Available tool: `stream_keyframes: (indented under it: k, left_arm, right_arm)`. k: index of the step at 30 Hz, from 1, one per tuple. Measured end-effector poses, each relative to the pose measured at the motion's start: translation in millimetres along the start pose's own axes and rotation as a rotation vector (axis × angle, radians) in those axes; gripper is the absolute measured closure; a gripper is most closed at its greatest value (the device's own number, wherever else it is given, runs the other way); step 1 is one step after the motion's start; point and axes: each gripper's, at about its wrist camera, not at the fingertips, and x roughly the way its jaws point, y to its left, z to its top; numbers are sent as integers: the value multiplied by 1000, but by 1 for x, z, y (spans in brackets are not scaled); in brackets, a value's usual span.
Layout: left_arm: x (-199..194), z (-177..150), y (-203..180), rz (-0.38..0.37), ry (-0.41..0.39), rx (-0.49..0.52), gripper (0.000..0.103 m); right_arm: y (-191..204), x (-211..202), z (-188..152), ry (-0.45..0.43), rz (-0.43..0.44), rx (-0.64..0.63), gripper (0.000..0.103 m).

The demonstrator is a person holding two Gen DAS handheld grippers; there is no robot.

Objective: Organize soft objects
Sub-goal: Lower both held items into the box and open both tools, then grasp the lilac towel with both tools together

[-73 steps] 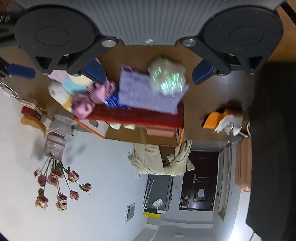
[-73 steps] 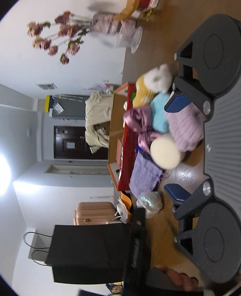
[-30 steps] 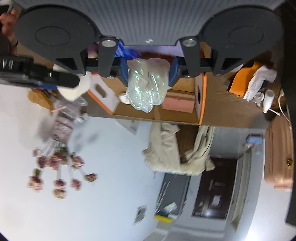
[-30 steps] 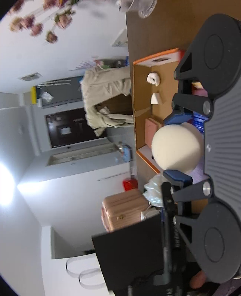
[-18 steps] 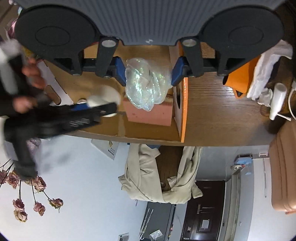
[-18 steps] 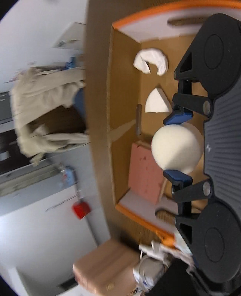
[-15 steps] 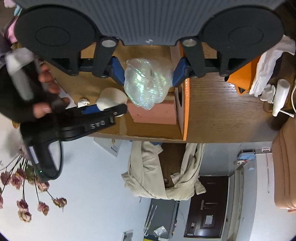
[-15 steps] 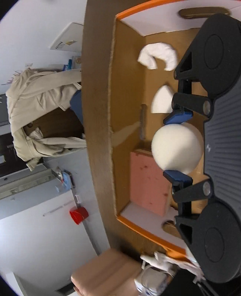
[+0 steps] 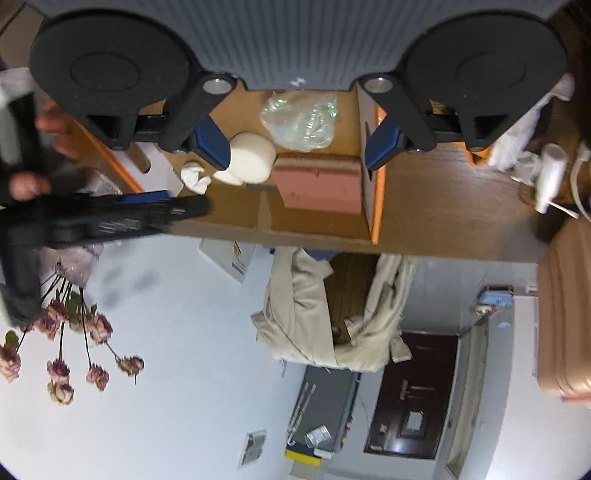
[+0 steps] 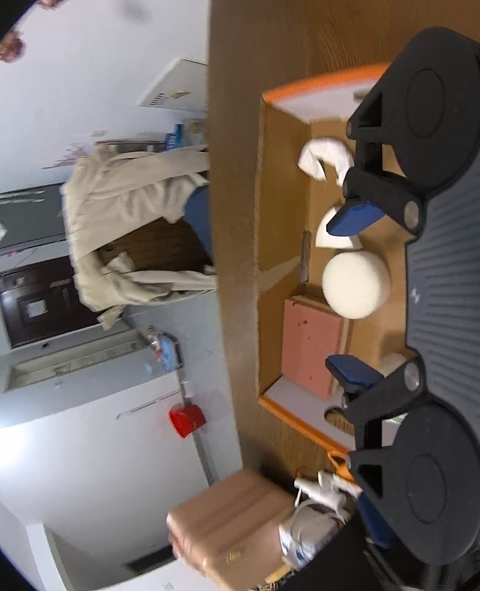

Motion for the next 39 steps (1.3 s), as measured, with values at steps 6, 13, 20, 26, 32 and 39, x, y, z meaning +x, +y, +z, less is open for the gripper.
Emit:
stream_keyframes:
  k: [6,13,20,26,32,39]
  left_arm:
    - [-71,7,-24,9,-106,36,14]
    - [-148,-38,-53,20,-191,47,7]
    - [-209,-125,-79,-24,-277,88,1]
    - [-219,-198,-88,-52,-168,104,1]
    - [-200,-204,-110,-73,-106,133,1]
    - [-164,-202,-139,-137,12,103,1]
  right_arm:
    - [2,-95,-17,-103,14,-49,27]
    - [9,-190,-91,-225,51,-117,19]
    - [26,-242,-208,-368,15,-248,17]
    - [18,-245,-300,-291,37,-185,17]
    - [-1,-244,-323,-242,-24,-122,18]
    - [-29,-234,-316,-247,-77,-59,21]
